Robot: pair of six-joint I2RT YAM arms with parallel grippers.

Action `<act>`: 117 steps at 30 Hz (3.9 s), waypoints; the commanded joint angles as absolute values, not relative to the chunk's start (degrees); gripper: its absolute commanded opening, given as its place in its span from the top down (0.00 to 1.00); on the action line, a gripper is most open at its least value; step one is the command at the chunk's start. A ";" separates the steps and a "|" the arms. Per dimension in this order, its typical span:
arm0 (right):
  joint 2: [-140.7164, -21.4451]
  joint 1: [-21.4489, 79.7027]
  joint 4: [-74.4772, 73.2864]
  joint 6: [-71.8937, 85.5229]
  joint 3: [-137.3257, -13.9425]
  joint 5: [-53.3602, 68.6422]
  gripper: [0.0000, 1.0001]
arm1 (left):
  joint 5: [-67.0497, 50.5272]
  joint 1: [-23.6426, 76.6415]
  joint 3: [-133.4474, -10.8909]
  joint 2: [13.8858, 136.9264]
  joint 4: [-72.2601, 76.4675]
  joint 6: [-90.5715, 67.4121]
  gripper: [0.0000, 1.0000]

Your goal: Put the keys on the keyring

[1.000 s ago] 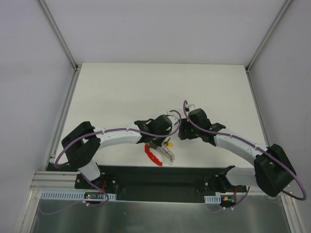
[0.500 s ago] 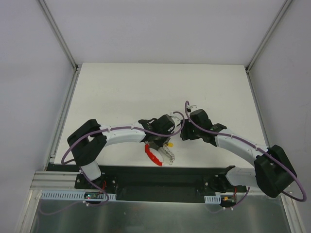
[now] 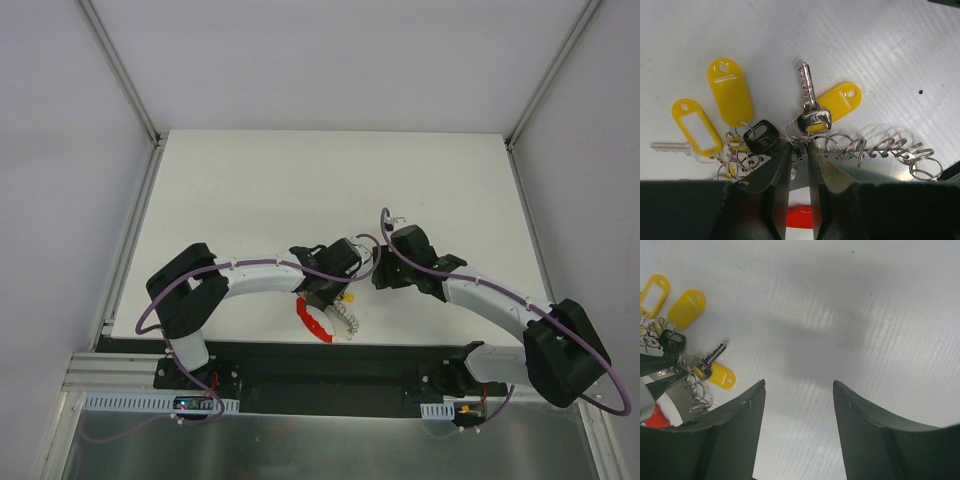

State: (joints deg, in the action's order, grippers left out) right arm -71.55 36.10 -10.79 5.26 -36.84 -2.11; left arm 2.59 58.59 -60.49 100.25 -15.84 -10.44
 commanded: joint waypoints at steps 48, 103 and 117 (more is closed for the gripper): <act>-64.24 39.54 16.44 -11.60 -32.34 32.43 0.45 | -17.22 49.66 -47.73 74.36 -3.34 -12.13 1.00; -71.89 45.53 9.14 -18.54 -38.58 25.84 0.99 | -25.13 43.15 -34.36 66.36 13.98 -19.60 0.53; -72.25 46.05 8.35 -18.72 -39.38 24.26 0.99 | -13.72 49.74 -41.83 70.57 1.94 -20.04 0.74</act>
